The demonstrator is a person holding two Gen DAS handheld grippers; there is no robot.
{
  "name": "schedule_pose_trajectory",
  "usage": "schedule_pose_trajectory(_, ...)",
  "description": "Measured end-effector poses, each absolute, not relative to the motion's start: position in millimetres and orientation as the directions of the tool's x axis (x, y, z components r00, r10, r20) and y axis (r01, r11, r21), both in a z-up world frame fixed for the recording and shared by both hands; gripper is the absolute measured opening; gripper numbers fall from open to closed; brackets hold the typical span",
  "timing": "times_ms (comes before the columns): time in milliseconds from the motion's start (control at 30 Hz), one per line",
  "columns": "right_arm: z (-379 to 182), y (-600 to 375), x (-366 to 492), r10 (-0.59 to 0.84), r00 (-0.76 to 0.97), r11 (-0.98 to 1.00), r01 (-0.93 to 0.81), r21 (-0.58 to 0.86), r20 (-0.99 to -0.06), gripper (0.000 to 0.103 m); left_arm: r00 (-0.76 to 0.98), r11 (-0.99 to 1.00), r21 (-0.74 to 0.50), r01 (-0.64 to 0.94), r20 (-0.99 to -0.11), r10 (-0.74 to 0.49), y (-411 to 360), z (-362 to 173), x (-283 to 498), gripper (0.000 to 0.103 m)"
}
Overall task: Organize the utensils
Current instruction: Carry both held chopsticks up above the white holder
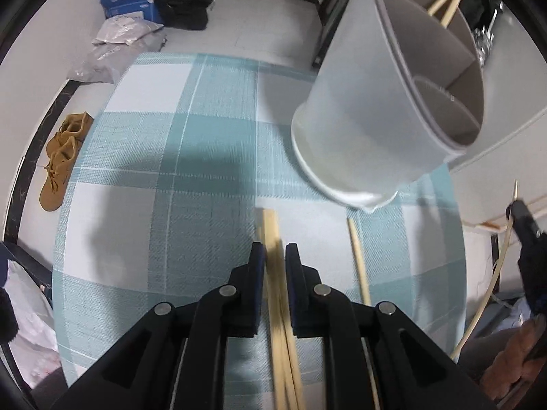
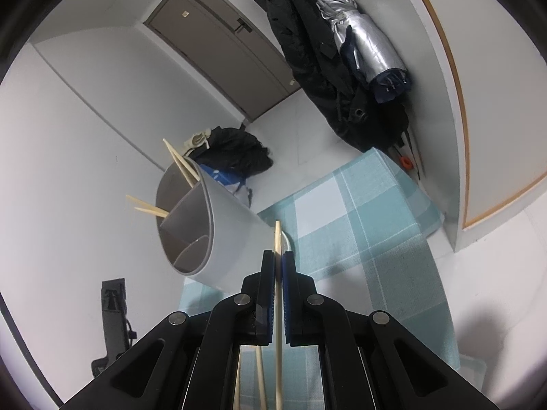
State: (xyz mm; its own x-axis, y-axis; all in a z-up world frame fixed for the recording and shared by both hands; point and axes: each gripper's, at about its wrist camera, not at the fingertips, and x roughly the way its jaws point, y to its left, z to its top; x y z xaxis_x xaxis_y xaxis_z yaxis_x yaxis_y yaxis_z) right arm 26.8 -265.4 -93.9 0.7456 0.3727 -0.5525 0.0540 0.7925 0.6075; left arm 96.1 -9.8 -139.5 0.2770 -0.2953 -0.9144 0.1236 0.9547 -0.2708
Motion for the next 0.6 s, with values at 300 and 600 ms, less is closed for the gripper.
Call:
schedule_pose_trajectory(300, -94, -260, 28, 0.376, 0.742, 0.800, 0.043, 0.599, -0.555, 0.003, 0.286, 0.972, -0.183, 0.146, -0.933, -0.218, 3, -145, 95, 0.036)
schedule_pose_trajectory(600, -94, -259, 27, 0.377, 0.742, 0.801, 0.040, 0.597, -0.555, 0.003, 0.321, 0.987, -0.104, 0.124, -0.937, -0.139, 12, -146, 98, 0.036)
